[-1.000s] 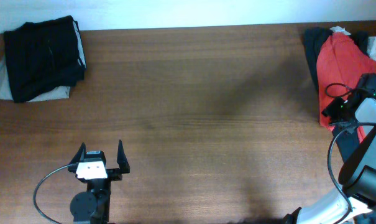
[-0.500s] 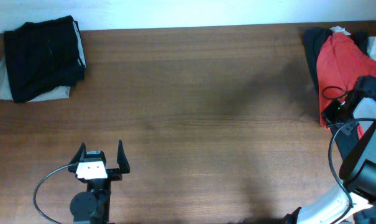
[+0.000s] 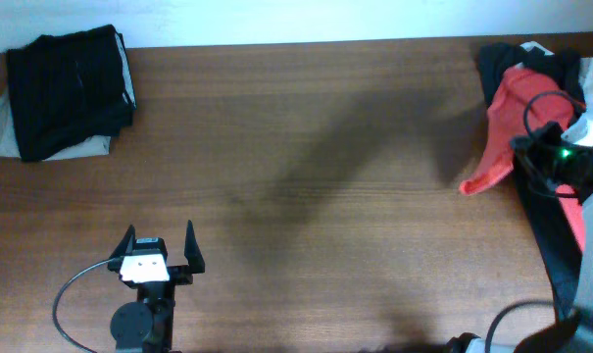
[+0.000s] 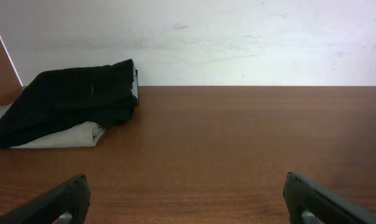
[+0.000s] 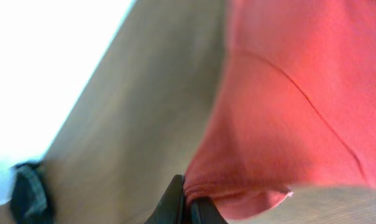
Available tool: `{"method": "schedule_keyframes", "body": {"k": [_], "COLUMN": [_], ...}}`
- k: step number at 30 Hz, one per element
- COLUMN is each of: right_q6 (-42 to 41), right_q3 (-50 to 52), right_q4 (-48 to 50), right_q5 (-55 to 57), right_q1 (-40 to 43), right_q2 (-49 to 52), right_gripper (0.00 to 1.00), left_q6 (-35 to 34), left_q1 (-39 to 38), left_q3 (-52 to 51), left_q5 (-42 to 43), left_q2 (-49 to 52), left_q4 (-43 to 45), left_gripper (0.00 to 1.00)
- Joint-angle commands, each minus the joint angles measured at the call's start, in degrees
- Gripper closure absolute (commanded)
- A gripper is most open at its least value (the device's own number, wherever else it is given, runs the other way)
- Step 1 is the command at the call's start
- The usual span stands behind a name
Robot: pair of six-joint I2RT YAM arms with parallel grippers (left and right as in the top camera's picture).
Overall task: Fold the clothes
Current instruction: 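Pull the orange T-shirt with the right gripper onto the table center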
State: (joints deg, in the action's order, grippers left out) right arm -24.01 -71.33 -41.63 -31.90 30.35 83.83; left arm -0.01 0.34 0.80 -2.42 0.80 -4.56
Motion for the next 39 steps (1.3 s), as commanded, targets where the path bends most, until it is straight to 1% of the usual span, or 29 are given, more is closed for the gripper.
{"method": "schedule_keyframes", "body": {"k": [1, 3, 6, 9, 12, 13, 16, 20, 21, 22, 23, 24, 26, 27, 28, 29, 30, 31, 33, 36, 39], "right_q6": [-0.52, -1.97, -5.73, -10.60, -14.67, -16.00, -20.09, -21.90, -21.68, -20.09, -19.08, -17.73, -15.21, -12.59, -11.30, -10.36, -9.11, -8.70, -7.82, -7.72, -7.72], "right_q3": [-1.01, -1.01, -1.01, -1.01, -1.01, -1.01, -1.01, -1.01, -1.01, -1.01, -1.03, -1.03, -1.64, -2.82, -3.69, -4.20, -4.26, -4.26, -4.26, -4.22, -4.22], "right_q4": [0.22, 1.33, 6.56, 12.96, 20.41, 22.58, 31.98, 36.50, 36.30, 35.39, 34.42, 31.61, 25.53, 20.37, 16.33, 12.98, 9.35, 6.58, 1.66, -5.70, -9.64], "right_q5": [-7.52, -7.43, -6.19, 1.20, 5.88, 5.81, 4.44, 4.15, 4.02, 3.91, 4.13, 4.33, 4.33, 4.42, 5.29, 6.71, 8.55, 10.14, 12.11, 12.09, 14.08], "right_q1": [-6.69, -13.40, -26.03, -40.46, -54.31, -57.20, -69.33, -74.82, -75.03, -74.49, -73.90, -72.08, -68.35, -65.37, -62.97, -60.76, -57.11, -54.05, -48.39, -38.53, -33.35], "right_q2": [-6.43, -8.00, -7.45, -5.44, 0.46, 2.71, 14.91, 19.78, 19.71, 19.30, 18.88, 17.81, 15.26, 13.05, 11.23, 9.42, 6.64, 4.96, 3.30, 3.67, 4.81], "right_gripper": [0.96, 0.96, 0.96, 0.96, 0.96, 0.96, 0.96, 0.96, 0.95, 0.81, 0.74, 0.60, 0.43, 0.32, 0.25, 0.22, 0.14, 0.01, 0.01, 0.01, 0.01], "left_q6": [0.72, 0.72, 0.72, 0.72, 0.72, 0.72, 0.72, 0.72, 0.72, 0.72, 0.72, 0.72, 0.72, 0.72, 0.72, 0.72, 0.72, 0.72, 0.72, 0.72, 0.72], "left_q1": [-0.09, -0.07, -0.07, -0.07, -0.07, -0.07, -0.07, -0.07, -0.07, -0.07, -0.07, -0.07, -0.07, -0.07, -0.09, -0.07, -0.09, -0.07, -0.07, -0.07, -0.07], "left_q3": [-0.26, -0.26, -0.26, -0.26, -0.26, -0.26, -0.26, -0.26, -0.26, -0.26, -0.26, -0.26, -0.26, -0.26, -0.26, -0.26, -0.26, -0.26, -0.26, -0.26, -0.26], "left_q5": [-0.37, -0.37, -0.37, -0.37, -0.37, -0.37, -0.37, -0.37, -0.37, -0.37, -0.37, -0.37, -0.39, -0.37, -0.37, -0.37, -0.37, -0.37, -0.37, -0.37, -0.37], "left_q2": [-0.33, -0.33, -0.33, -0.33, -0.33, -0.33, -0.33, -0.33, -0.33, -0.33, -0.33, -0.33, -0.33, -0.33, -0.33, -0.33, -0.33, -0.33, -0.33, -0.33, -0.33], "left_q4": [-0.02, -0.02, -0.02, -0.02, -0.02, -0.02, -0.02, -0.02, -0.02, -0.04, -0.02, -0.02, -0.02, -0.02, -0.02, -0.02, -0.02, -0.02, -0.02, -0.02, -0.02], "left_gripper": [0.01, 0.01, 0.01, 0.01, 0.01, 0.01, 0.01, 0.01, 0.01, 0.01, 0.01, 0.01, 0.01, 0.01, 0.01, 0.01, 0.01, 0.01, 0.01, 0.01, 0.01]}}
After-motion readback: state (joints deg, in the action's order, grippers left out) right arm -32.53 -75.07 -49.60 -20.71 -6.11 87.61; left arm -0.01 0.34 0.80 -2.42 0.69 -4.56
